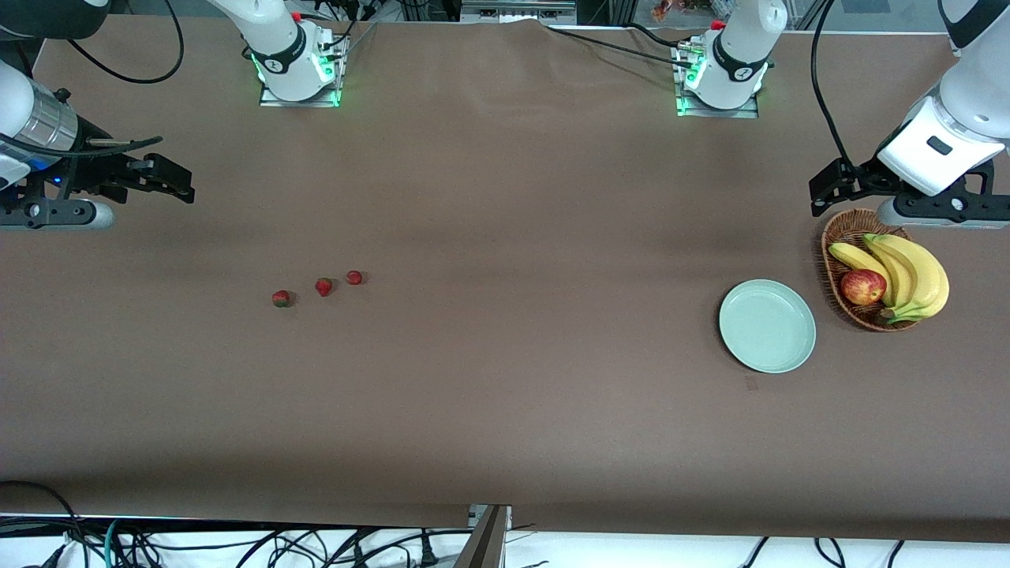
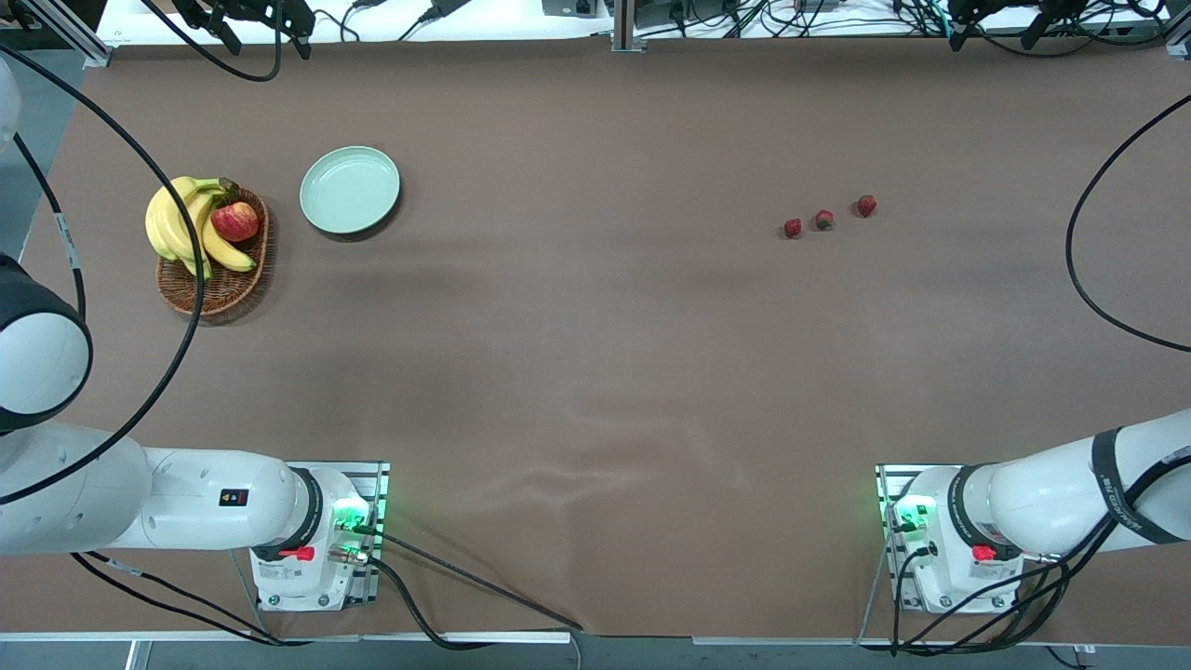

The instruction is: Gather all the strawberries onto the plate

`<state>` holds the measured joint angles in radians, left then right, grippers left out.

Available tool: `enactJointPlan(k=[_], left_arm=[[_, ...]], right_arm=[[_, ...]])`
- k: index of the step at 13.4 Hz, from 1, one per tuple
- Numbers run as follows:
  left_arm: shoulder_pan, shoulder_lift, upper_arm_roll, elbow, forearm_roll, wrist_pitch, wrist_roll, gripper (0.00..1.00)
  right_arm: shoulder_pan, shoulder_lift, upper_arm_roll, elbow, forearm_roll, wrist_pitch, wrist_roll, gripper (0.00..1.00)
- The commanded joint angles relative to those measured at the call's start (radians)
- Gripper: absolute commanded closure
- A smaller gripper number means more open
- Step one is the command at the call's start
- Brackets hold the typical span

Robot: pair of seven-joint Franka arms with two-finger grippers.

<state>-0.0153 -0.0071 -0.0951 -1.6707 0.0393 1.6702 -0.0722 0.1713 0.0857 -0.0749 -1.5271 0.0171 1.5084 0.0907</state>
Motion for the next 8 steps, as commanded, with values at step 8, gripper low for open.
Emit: enactJointPlan(k=[8], left_arm=[[0.000,-0.005,0.005,0.016,-0.018,-0.021,0.022,0.00]], right_arm=[[-0.013,0.025,0.000,0.038,-0.016,0.021,0.017,0.00]])
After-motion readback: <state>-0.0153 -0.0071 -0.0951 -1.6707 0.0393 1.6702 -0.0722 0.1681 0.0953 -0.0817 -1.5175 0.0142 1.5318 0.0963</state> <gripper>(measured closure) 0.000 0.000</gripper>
